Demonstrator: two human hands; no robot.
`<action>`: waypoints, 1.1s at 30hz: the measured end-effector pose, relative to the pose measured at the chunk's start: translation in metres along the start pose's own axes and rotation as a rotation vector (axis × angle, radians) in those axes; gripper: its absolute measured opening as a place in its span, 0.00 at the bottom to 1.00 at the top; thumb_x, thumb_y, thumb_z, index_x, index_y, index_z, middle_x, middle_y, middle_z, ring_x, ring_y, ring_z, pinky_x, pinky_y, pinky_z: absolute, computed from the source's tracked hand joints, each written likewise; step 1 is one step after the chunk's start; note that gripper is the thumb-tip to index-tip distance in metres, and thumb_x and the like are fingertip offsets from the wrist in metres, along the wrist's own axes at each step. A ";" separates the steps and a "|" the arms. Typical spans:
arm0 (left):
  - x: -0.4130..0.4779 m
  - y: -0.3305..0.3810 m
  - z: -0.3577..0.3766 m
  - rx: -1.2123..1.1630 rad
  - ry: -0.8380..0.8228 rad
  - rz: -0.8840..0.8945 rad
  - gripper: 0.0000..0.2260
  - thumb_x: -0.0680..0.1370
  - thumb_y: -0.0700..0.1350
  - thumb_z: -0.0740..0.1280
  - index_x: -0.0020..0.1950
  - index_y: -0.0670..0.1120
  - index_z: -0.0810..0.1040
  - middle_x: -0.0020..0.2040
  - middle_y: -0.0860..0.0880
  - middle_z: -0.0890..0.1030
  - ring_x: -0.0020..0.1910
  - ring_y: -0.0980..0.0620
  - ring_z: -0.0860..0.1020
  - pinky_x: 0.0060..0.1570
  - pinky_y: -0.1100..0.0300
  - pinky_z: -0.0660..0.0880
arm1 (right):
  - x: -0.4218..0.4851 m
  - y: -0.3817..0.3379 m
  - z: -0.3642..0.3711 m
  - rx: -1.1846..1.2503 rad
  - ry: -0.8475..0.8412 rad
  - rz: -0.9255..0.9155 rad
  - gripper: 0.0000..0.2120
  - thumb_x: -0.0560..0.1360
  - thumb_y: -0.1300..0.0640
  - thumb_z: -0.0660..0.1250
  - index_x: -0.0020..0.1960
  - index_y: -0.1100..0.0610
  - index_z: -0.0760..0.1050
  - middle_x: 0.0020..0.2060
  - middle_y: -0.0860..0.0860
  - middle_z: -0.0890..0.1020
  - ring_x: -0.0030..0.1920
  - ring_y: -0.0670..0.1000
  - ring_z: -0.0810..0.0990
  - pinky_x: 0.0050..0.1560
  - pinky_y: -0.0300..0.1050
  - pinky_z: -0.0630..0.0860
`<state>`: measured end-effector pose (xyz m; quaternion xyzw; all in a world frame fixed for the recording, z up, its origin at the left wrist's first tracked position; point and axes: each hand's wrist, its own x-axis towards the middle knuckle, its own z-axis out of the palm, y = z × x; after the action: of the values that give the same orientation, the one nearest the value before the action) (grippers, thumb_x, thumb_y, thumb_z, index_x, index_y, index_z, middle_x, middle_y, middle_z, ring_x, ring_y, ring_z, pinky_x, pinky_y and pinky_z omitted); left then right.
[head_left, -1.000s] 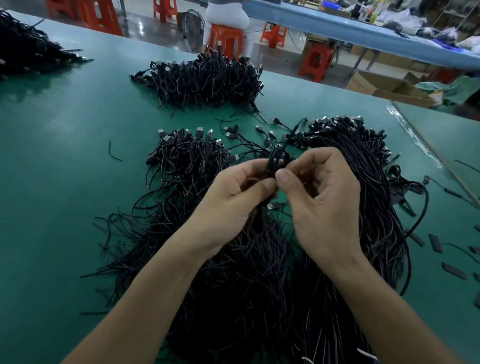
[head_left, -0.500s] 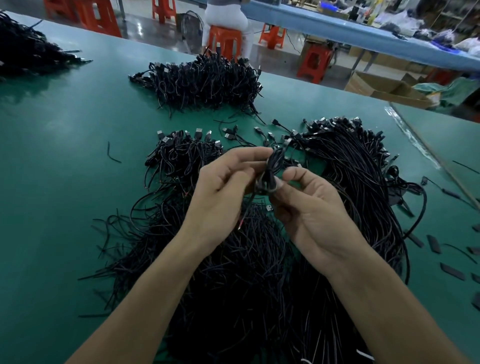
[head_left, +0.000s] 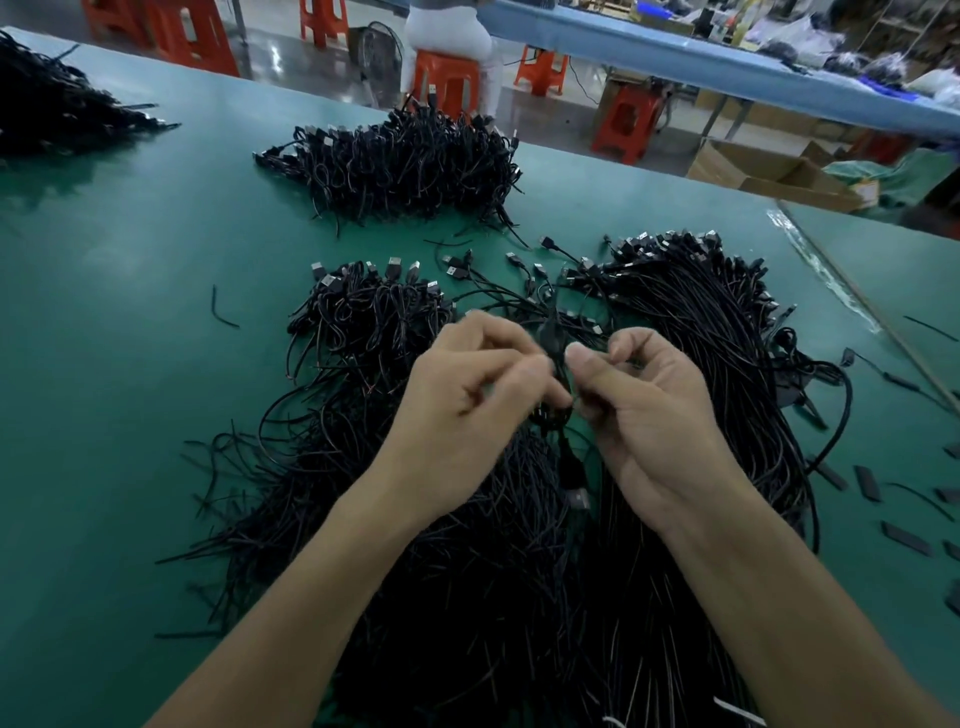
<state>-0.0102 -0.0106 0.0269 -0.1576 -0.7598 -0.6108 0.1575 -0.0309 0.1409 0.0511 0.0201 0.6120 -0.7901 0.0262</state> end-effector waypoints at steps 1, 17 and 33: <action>0.000 -0.002 0.002 0.059 0.015 -0.011 0.04 0.77 0.47 0.71 0.42 0.54 0.84 0.46 0.52 0.76 0.45 0.58 0.73 0.46 0.69 0.68 | 0.001 0.000 0.000 -0.002 0.007 -0.042 0.15 0.74 0.66 0.70 0.38 0.53 0.67 0.30 0.48 0.77 0.30 0.44 0.71 0.31 0.35 0.71; 0.005 0.004 -0.009 -0.259 0.004 -0.146 0.29 0.81 0.57 0.58 0.44 0.30 0.77 0.43 0.32 0.71 0.39 0.49 0.68 0.43 0.64 0.69 | -0.013 0.002 0.006 -0.066 -0.223 -0.044 0.15 0.74 0.69 0.69 0.38 0.54 0.67 0.31 0.46 0.80 0.32 0.41 0.78 0.36 0.31 0.74; 0.001 -0.012 -0.001 -0.045 0.051 -0.315 0.18 0.67 0.63 0.74 0.41 0.50 0.75 0.29 0.52 0.80 0.24 0.55 0.74 0.26 0.63 0.71 | -0.011 0.003 0.011 0.077 -0.109 -0.164 0.13 0.71 0.66 0.70 0.39 0.55 0.67 0.34 0.47 0.82 0.31 0.42 0.78 0.39 0.33 0.75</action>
<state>-0.0163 -0.0138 0.0165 -0.0244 -0.7569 -0.6487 0.0755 -0.0199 0.1294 0.0520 -0.0720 0.5784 -0.8126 -0.0064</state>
